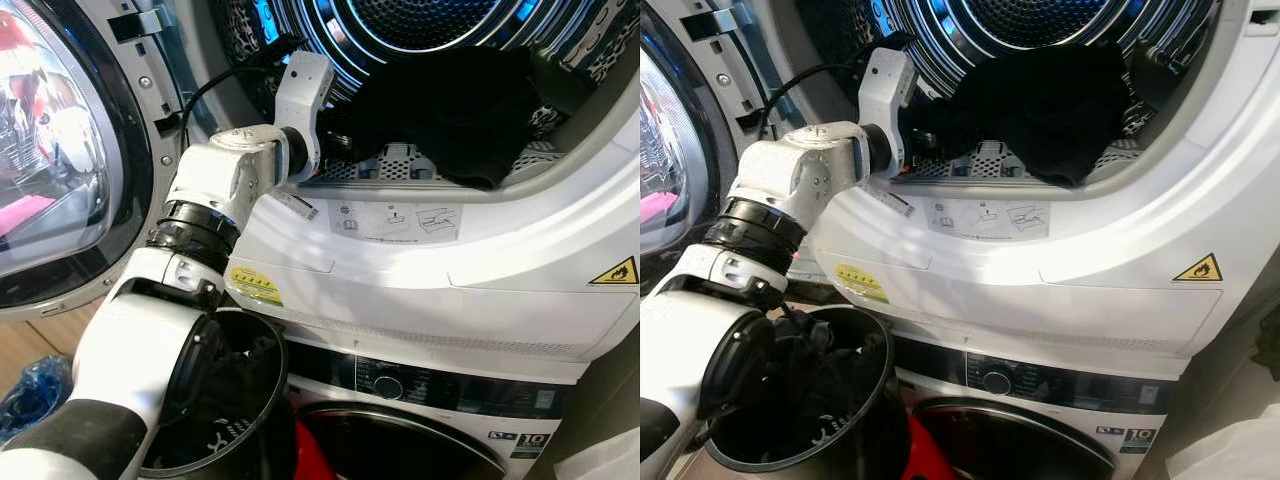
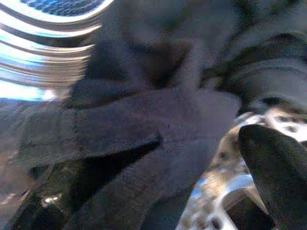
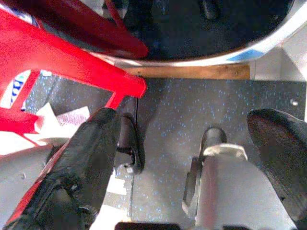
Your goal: Clothes washing
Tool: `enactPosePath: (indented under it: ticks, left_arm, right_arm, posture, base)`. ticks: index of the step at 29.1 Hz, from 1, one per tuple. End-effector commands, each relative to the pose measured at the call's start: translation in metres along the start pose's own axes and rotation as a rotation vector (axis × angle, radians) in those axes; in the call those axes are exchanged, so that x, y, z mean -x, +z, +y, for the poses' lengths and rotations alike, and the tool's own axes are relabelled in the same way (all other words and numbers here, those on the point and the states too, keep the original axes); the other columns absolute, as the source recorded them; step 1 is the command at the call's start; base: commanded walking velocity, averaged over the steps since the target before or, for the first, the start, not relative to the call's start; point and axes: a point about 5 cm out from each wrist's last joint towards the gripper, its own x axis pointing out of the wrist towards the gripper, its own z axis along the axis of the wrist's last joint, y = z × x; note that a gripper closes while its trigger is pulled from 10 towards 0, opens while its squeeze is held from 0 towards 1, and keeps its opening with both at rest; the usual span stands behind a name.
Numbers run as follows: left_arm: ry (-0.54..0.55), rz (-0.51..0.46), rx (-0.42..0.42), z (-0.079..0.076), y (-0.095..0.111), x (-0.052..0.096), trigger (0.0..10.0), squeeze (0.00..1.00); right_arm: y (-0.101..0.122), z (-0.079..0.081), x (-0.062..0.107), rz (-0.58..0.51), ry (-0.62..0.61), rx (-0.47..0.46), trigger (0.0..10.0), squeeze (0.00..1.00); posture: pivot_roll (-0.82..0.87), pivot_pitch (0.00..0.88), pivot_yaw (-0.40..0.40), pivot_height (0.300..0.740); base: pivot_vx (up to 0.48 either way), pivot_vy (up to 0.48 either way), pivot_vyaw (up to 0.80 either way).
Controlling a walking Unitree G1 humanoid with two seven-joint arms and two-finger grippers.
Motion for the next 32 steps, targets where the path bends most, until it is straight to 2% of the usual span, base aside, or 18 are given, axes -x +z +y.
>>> enactPosePath:
  ticks: [1, 3, 5, 6, 8, 12, 18, 24, 25, 29, 32]
  left_arm:
    - [-0.034, -0.039, -0.038, 0.000, 0.009, 0.000, 10.0, 0.00]
    - [-0.123, -0.109, -0.062, -0.011, 0.014, -0.006, 10.0, 0.00]
    - [-0.123, -0.109, -0.062, -0.011, 0.014, -0.006, 10.0, 0.00]
    - [-0.159, -0.136, -0.069, -0.015, 0.016, -0.009, 10.0, 0.00]
    - [-0.263, -0.220, -0.124, -0.036, 0.024, -0.020, 10.0, 0.00]
    - [-0.266, -0.242, -0.130, -0.046, 0.033, -0.027, 10.0, 0.00]
    - [-0.226, -0.236, -0.114, -0.044, 0.040, -0.030, 10.0, 0.00]
    - [-0.151, -0.218, -0.179, -0.037, 0.041, -0.029, 10.0, 0.00]
    - [-0.099, -0.227, -0.189, -0.032, 0.042, -0.028, 10.0, 0.00]
    - [-0.080, -0.235, -0.189, -0.031, 0.042, -0.027, 10.0, 0.00]
    - [-0.001, -0.300, -0.204, -0.024, 0.054, -0.023, 10.0, 0.00]
  right_arm:
    - [-0.007, 0.006, 0.002, 0.015, 0.017, -0.001, 10.0, 0.00]
    - [-0.012, 0.003, 0.003, 0.020, 0.011, -0.001, 10.0, 0.00]
    - [-0.012, 0.003, 0.003, 0.020, 0.011, -0.001, 10.0, 0.00]
    - [-0.014, 0.001, 0.004, 0.022, 0.009, 0.002, 10.0, 0.00]
    - [-0.020, -0.005, 0.006, 0.027, -0.002, 0.005, 10.0, 0.00]
    - [-0.026, -0.007, 0.008, 0.035, -0.004, 0.013, 10.0, 0.00]
    - [-0.032, -0.008, 0.010, 0.042, -0.005, 0.019, 10.0, 0.00]
    - [-0.035, -0.009, 0.012, 0.043, -0.009, 0.013, 10.0, 0.00]
    - [-0.035, -0.009, 0.012, 0.043, -0.006, 0.015, 10.0, 0.00]
    - [-0.035, -0.009, 0.012, 0.042, -0.005, 0.015, 10.0, 0.00]
    - [-0.032, -0.006, 0.011, 0.037, -0.001, 0.015, 10.0, 0.00]
  posture:
    - [0.02, 0.053, 0.181, 0.740]
    - [0.00, 0.073, 0.177, 0.740]
    - [0.00, 0.073, 0.177, 0.740]
    - [-0.01, 0.086, 0.175, 0.740]
    - [-0.03, 0.106, 0.166, 0.740]
    - [-0.04, 0.118, 0.162, 0.740]
    - [-0.06, 0.128, 0.171, 0.740]
    - [-0.07, 0.150, 0.179, 0.740]
    - [-0.07, 0.150, 0.179, 0.740]
    - [-0.07, 0.150, 0.179, 0.740]
    - [-0.06, 0.135, 0.181, 0.740]
  base:
    - [0.000, 0.000, 0.00]
    - [0.000, 0.000, 0.00]
    - [0.000, 0.000, 0.00]
    - [0.000, 0.000, 0.00]
    - [0.000, 0.000, 0.00]
    - [0.000, 0.000, 0.00]
    - [0.000, 0.000, 0.00]
    - [0.000, 0.000, 0.00]
    - [0.000, 0.000, 0.00]
    - [0.000, 0.000, 0.00]
    - [0.000, 0.000, 0.00]
